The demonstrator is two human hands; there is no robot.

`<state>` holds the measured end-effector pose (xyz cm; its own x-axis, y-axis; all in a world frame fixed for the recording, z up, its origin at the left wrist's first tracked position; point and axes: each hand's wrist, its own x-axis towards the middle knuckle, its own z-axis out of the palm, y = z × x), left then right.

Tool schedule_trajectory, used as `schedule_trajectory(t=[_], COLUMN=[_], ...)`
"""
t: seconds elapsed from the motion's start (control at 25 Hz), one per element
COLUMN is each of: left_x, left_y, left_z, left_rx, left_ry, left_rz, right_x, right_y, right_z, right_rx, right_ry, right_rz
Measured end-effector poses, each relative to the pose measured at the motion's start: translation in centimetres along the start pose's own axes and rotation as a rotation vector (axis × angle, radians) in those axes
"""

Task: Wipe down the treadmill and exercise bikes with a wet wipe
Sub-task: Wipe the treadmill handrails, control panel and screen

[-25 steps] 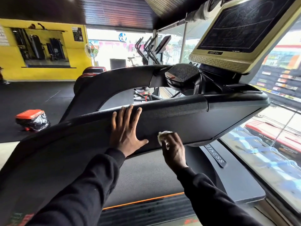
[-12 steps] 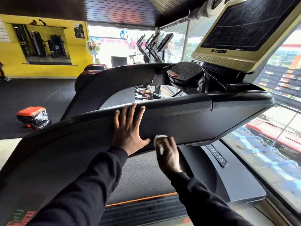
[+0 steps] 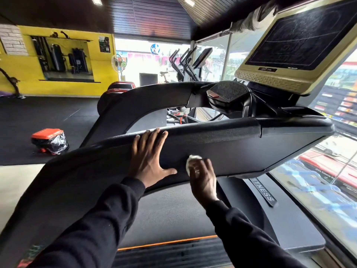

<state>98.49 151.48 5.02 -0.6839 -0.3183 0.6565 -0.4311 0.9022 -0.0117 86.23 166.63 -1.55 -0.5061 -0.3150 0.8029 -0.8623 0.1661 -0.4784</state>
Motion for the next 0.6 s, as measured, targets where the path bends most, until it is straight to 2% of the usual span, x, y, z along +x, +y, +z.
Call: schedule_trajectory(t=[0.04,0.08,0.12,0.24,0.28,0.4,0.44,0.52,0.56,0.6], left_x=[0.0,-0.1,0.0,-0.2,-0.2,-0.2,-0.2,-0.3,-0.3,-0.3], left_y=[-0.1,-0.2,-0.1,-0.2,-0.3,-0.6,-0.7,-0.7,-0.8,-0.8], left_z=[0.0,-0.1,-0.1,0.0,0.0,-0.1,-0.1,0.0,0.0,0.0], left_rx=[0.007,0.008,0.004,-0.014,-0.01,0.012,0.013,0.0,-0.007,-0.01], left_ry=[-0.009,-0.016,-0.018,-0.015,-0.023,-0.037,-0.038,-0.034,-0.03,-0.026], left_rz=[0.005,0.002,-0.004,0.012,0.023,0.038,0.039,0.041,0.048,0.057], right_x=[0.8,1.4,1.7,0.9,1.1,2.6,2.6,1.6,1.3,1.2], right_y=[-0.7,-1.7,-2.6,-3.5,-3.1,-3.3,-3.6,-3.4,-2.7,-1.8], right_z=[0.2,0.6,1.1,2.0,1.8,1.0,1.0,1.2,0.9,0.7], right_rx=[0.028,0.037,0.046,-0.018,-0.029,0.044,0.033,-0.044,-0.075,-0.088], right_ry=[0.089,0.138,0.122,-0.069,-0.05,0.184,0.162,-0.03,-0.089,-0.062], right_rz=[0.147,0.211,0.158,-0.169,-0.144,0.253,0.211,-0.094,-0.169,-0.132])
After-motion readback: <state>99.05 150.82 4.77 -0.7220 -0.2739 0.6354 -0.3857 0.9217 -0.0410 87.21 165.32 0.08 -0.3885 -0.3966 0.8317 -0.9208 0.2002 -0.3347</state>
